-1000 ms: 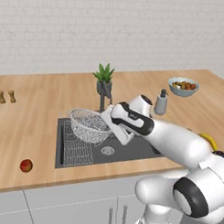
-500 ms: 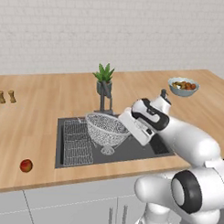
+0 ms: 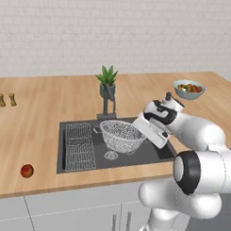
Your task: Put the colander in the sink, put the orange, apple, banana in the colander, and turn on the sink faucet and pour water over the colander.
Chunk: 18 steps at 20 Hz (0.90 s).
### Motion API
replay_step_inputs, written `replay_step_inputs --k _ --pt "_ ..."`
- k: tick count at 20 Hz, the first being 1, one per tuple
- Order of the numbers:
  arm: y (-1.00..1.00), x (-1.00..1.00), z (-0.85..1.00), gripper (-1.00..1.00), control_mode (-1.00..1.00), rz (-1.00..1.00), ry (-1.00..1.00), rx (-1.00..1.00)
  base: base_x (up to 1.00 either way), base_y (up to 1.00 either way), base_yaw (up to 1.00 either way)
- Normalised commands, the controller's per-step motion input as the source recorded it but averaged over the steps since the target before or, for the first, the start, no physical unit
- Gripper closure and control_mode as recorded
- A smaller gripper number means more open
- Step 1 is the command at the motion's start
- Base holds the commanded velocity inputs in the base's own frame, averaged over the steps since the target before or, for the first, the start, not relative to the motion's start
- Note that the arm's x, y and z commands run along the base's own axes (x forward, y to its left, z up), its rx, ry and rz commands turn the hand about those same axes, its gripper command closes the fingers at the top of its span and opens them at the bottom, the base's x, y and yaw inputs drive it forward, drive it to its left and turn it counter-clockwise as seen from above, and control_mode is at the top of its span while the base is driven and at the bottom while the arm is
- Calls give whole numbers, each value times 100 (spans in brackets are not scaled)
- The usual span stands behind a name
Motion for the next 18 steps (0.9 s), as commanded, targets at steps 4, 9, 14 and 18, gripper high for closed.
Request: replay_step_inputs --k 4,9,14,18 --pt "-45 33 -31 100 -100 1 0 -10 0 0 0" --pt "-40 15 -30 100 -100 3 -3 -5 0 0 0" --pt "-1 6 -40 100 -100 0 -4 -7 0 0 0" --pt "3 16 -43 100 -100 0 -5 -8 0 0 0"
